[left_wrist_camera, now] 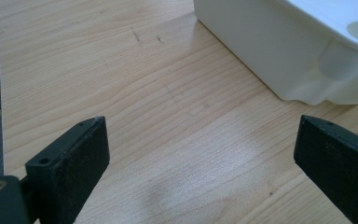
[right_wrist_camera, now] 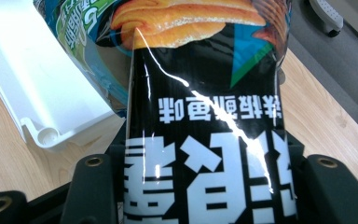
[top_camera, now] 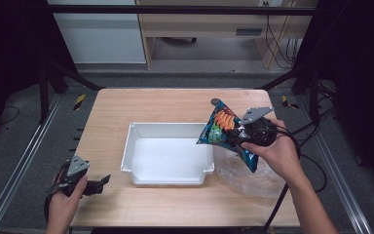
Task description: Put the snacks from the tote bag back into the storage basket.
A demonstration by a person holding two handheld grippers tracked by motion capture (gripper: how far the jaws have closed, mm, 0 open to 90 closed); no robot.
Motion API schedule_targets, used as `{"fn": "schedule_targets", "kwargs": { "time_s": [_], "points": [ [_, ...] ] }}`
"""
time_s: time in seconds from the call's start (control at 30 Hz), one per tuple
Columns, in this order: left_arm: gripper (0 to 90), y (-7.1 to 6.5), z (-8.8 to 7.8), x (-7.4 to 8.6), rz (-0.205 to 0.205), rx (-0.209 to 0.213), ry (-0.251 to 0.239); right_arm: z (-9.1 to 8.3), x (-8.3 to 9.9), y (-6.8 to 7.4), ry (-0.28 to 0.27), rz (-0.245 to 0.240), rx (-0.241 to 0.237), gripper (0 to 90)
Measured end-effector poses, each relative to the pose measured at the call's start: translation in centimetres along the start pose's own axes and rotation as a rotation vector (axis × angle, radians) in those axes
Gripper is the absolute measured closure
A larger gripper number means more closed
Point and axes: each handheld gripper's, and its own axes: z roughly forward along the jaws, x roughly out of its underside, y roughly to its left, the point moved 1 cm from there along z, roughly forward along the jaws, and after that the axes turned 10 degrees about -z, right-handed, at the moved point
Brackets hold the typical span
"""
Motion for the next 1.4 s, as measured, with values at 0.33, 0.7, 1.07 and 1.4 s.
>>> {"fn": "schedule_targets", "kwargs": {
  "time_s": [0.33,0.7,1.07,1.4],
  "points": [
    [2.9,-0.3,0.1,0.0,0.008,0.005,0.004,0.9,-1.4,0.6,-0.02,-0.036,-0.011,43.7],
    [2.9,-0.4,0.2,0.0,0.012,0.005,0.01,3.0,-3.5,1.6,-0.029,-0.079,-0.049,43.7],
    [2.9,-0.4,0.1,0.0,0.013,0.005,0.01,4.4,-4.8,2.2,-0.042,-0.103,-0.069,43.8],
    [3.1,-0.3,0.2,0.0,0.008,0.005,0.006,5.5,-5.7,2.6,-0.043,-0.128,-0.09,43.8]
  ]
}}
